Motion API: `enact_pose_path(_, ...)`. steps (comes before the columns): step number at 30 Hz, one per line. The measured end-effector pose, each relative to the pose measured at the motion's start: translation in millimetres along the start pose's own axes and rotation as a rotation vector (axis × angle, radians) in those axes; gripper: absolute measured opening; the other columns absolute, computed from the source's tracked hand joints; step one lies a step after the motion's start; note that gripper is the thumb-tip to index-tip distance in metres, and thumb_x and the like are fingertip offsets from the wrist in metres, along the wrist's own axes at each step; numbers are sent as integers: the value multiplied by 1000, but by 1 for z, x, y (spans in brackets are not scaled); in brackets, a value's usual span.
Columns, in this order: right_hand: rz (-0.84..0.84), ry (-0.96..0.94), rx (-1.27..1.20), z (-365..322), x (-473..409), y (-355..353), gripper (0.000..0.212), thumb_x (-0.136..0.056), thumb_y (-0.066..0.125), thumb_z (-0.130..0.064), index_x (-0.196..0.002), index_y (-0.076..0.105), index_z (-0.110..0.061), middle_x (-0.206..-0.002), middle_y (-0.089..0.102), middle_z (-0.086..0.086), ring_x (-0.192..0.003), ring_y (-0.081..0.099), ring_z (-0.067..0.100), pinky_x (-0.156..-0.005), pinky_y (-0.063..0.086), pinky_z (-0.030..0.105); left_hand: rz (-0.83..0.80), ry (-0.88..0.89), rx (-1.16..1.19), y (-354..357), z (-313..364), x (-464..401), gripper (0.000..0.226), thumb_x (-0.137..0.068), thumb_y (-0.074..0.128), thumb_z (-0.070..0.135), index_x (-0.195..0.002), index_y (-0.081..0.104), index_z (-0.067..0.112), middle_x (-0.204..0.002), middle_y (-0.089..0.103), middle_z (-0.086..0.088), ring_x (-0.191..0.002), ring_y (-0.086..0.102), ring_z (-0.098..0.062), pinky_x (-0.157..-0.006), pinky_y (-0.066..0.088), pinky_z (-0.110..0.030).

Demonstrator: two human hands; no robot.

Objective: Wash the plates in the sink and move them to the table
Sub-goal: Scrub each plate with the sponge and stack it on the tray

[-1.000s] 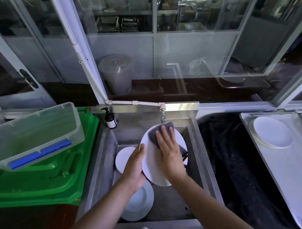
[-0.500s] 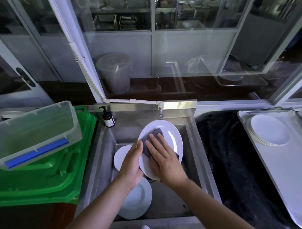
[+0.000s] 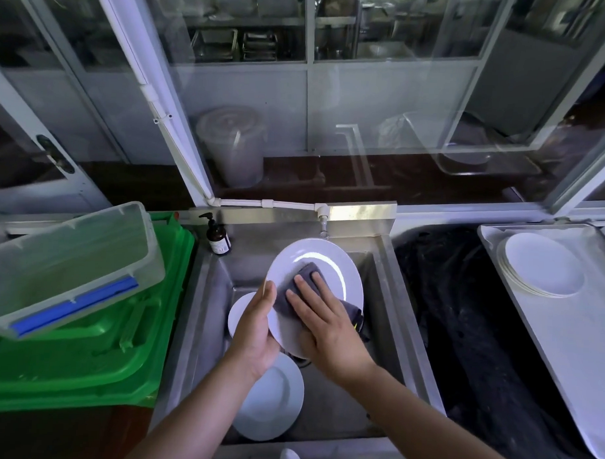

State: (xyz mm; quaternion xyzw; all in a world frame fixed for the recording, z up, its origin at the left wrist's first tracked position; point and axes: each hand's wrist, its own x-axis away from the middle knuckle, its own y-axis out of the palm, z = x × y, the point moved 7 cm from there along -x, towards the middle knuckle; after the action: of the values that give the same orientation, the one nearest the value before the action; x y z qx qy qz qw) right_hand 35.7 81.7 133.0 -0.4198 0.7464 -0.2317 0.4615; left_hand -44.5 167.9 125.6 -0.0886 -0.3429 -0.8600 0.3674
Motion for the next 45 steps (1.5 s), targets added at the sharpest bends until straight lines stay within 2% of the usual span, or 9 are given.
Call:
enact_pose_path(5, -74, -163, 63, 6, -4, -17, 51, -98, 65, -31, -147, 53, -25, -163, 33, -2, -154, 22, 28, -115, 35, 53, -28, -54, 73, -6, -3, 0, 59, -105, 33, 50, -125, 73, 11, -138, 63, -18, -131, 60, -31, -112, 44, -50)
enact_pose_path(10, 9, -92, 28, 13, -17, -2, 47, -102, 60, -18, -148, 51, -16, -161, 36, 6, -154, 20, 34, -118, 30, 57, -50, -46, 11, 0, -4, -1, 52, -104, 45, 49, -136, 66, 14, -141, 62, -17, -132, 59, -30, -109, 46, -48)
enact_pose_path(15, 249, 422, -74, 50, -50, -23, 45, -107, 45, -29, -151, 46, -19, -164, 31, 0, -157, 7, 18, -121, 28, 50, -85, -43, -80, 11, -10, 3, 56, -100, 52, 45, -146, 53, 12, -140, 62, -19, -129, 61, -35, -103, 53, -49)
enact_pose_path(21, 122, -40, -18, 8, -45, -8, 41, -104, 53, -15, -145, 53, -8, -158, 41, 11, -153, 24, 33, -121, 30, 48, -53, -76, -53, 6, -16, -3, 53, -108, 39, 43, -151, 47, 13, -147, 56, -16, -138, 53, -31, -115, 40, -52)
enact_pose_path(26, 219, 375, -53, 45, -35, -17, 50, -104, 43, -13, -154, 40, -17, -166, 25, 1, -157, 6, 22, -119, 30, 54, -66, -21, -74, 13, -8, -1, 57, -101, 52, 48, -145, 54, 11, -139, 64, -15, -130, 61, -30, -104, 49, -47)
enact_pose_path(31, 29, -82, 18, 6, -17, 4, 54, -97, 49, 0, -151, 41, -2, -163, 29, 17, -154, 15, 39, -122, 23, 58, -66, 0, 2, 6, -3, -7, 51, -103, 43, 43, -139, 60, 11, -141, 63, -12, -129, 62, -22, -102, 54, -39)
enact_pose_path(36, 206, 383, 14, 43, -22, -18, 57, -99, 40, -13, -156, 33, -10, -168, 15, 0, -157, -1, 20, -118, 30, 58, -99, 24, -72, 16, 5, -3, 49, -95, 43, 51, -119, 73, 20, -122, 74, -9, -108, 72, -24, -80, 61, -42)
enact_pose_path(41, 48, -138, 34, -7, -11, -5, 47, -104, 50, -9, -149, 43, 0, -161, 34, 15, -153, 19, 37, -123, 23, 53, -63, -4, -6, 6, 5, -9, 57, -101, 49, 54, -135, 65, 11, -141, 62, -15, -131, 60, -28, -110, 48, -50)
enact_pose_path(45, 207, 458, 10, 62, -14, -31, 55, -103, 41, -12, -157, 32, -13, -168, 18, -2, -157, 1, 17, -121, 27, 55, -107, 30, -65, 14, 7, 0, 39, -98, 52, 55, -115, 76, 29, -126, 72, -8, -115, 70, -29, -94, 55, -58)
